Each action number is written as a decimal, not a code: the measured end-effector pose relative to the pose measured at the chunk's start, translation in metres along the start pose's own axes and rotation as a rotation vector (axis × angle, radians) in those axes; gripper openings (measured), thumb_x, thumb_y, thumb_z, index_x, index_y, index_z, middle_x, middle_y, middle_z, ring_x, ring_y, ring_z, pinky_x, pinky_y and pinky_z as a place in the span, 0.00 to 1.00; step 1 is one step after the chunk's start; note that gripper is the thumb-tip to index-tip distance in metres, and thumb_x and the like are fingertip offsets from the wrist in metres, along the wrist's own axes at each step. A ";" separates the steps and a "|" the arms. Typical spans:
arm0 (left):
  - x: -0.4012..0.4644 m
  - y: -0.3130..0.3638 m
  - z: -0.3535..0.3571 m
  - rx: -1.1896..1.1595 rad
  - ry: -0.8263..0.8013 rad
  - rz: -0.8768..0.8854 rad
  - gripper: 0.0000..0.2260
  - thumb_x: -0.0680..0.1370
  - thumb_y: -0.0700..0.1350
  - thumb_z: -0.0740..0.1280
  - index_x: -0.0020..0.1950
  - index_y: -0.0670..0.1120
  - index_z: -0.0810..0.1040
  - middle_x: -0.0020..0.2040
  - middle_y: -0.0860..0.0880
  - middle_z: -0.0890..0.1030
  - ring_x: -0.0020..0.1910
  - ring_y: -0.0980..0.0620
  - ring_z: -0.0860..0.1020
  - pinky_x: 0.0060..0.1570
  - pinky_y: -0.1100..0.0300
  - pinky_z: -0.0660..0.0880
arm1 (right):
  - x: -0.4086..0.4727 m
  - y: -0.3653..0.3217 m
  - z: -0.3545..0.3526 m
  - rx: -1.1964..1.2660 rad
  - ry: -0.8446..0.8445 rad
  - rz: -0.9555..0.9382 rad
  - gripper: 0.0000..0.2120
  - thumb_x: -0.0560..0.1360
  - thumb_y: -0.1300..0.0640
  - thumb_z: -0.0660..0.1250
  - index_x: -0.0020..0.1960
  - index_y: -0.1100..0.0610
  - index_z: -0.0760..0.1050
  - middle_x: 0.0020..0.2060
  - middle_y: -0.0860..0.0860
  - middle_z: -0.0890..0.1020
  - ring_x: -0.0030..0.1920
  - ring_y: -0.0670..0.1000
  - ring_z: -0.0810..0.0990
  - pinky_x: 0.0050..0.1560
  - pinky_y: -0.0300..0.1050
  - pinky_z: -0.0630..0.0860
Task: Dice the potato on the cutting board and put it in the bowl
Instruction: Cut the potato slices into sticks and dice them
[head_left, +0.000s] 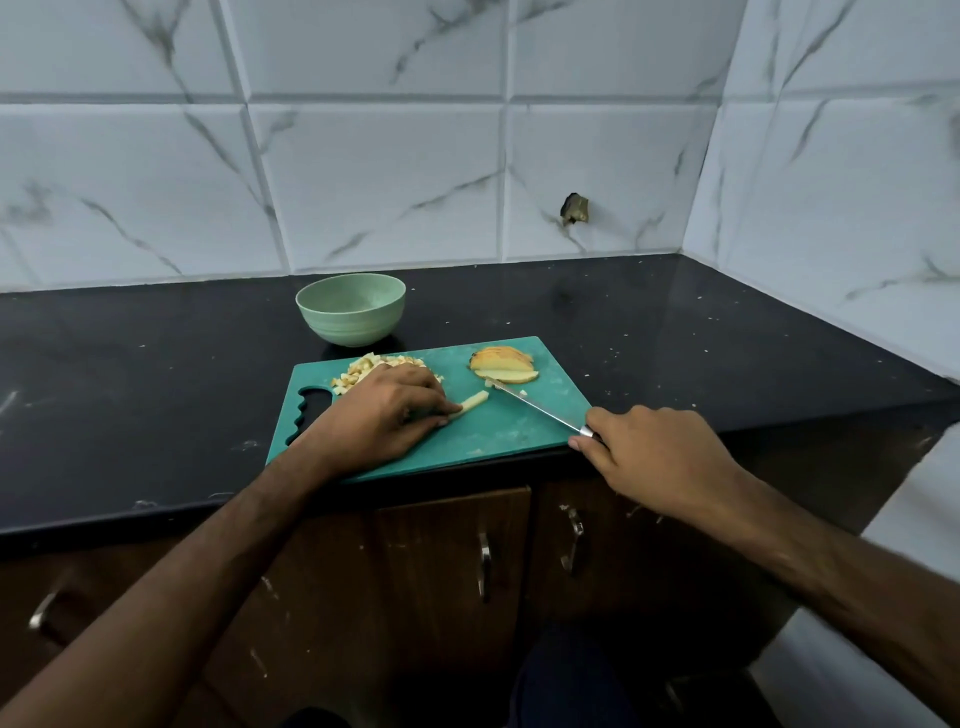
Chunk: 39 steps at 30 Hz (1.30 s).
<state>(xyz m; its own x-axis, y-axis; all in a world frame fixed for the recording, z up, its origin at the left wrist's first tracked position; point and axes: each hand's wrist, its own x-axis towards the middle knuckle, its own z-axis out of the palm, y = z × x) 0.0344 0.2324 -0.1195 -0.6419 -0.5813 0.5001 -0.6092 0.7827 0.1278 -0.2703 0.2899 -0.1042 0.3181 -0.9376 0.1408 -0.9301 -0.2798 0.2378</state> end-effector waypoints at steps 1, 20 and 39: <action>0.000 0.000 0.000 0.001 -0.002 -0.001 0.11 0.79 0.49 0.69 0.56 0.46 0.86 0.48 0.52 0.82 0.47 0.54 0.79 0.46 0.53 0.77 | -0.001 0.000 0.000 0.004 -0.010 -0.001 0.20 0.85 0.37 0.47 0.58 0.48 0.71 0.40 0.46 0.74 0.37 0.48 0.74 0.35 0.44 0.70; 0.000 0.001 -0.001 0.003 -0.026 -0.018 0.12 0.80 0.50 0.67 0.57 0.47 0.85 0.49 0.52 0.82 0.48 0.55 0.78 0.47 0.53 0.77 | 0.021 -0.007 -0.010 0.565 -0.306 0.005 0.23 0.85 0.38 0.52 0.47 0.54 0.74 0.42 0.52 0.79 0.40 0.50 0.78 0.48 0.53 0.77; 0.000 -0.001 0.001 0.015 -0.015 -0.007 0.10 0.80 0.49 0.68 0.57 0.48 0.85 0.48 0.53 0.82 0.48 0.56 0.78 0.46 0.52 0.77 | 0.039 -0.022 -0.023 0.227 -0.168 -0.033 0.24 0.85 0.38 0.48 0.57 0.51 0.77 0.39 0.46 0.73 0.41 0.47 0.75 0.41 0.48 0.71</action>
<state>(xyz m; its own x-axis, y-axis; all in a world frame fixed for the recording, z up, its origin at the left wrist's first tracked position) 0.0347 0.2316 -0.1211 -0.6445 -0.5898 0.4866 -0.6204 0.7753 0.1181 -0.2336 0.2643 -0.0822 0.3313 -0.9431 -0.0292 -0.9432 -0.3318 0.0152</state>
